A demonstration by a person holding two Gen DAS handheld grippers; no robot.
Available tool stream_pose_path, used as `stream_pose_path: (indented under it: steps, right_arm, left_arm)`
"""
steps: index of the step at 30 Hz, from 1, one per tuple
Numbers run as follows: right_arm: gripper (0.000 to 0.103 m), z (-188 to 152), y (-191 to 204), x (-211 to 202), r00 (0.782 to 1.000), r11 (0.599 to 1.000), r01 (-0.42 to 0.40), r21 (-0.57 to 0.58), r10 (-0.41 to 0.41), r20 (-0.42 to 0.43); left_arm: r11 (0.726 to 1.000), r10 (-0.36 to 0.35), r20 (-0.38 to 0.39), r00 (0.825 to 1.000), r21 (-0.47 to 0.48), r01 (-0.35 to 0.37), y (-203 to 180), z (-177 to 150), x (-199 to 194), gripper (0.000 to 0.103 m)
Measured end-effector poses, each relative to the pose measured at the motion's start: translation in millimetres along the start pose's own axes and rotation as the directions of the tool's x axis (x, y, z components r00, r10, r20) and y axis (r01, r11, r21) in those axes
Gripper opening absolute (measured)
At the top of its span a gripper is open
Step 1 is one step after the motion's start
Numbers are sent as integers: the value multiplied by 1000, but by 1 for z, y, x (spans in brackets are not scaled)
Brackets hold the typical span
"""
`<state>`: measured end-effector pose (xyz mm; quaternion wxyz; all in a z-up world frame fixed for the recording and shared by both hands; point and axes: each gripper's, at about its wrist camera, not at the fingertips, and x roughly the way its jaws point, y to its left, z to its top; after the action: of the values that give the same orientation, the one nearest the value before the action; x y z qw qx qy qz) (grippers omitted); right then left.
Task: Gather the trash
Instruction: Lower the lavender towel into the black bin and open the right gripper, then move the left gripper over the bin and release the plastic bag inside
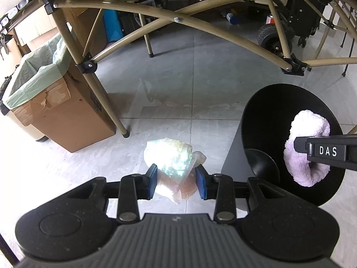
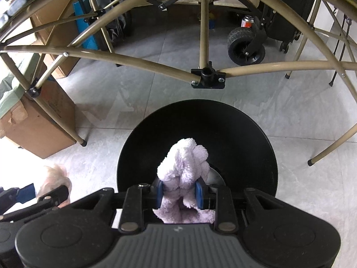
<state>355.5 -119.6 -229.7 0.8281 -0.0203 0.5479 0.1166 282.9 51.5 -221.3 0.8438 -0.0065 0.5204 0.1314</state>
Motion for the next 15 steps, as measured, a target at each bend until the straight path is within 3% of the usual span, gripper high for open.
stream_pose_path:
  steps: [4,11,15]
  right_arm:
    - [39,1,-4,6,1000,1000,9,3,-9,-9]
    - [89,2,-10,4,1000,999,19,26,-19,3]
    - [99,1,-10,2,1000,1000,21,17,-21,-6]
  left_arm:
    - [1000,3,-4,1000,-2,-3,0,0,1,36]
    - [1000,5,-4,1000,-1,-5,0,-1,1,36]
    - [1000,5,-3,1000,-4,-5,1,0,1,36]
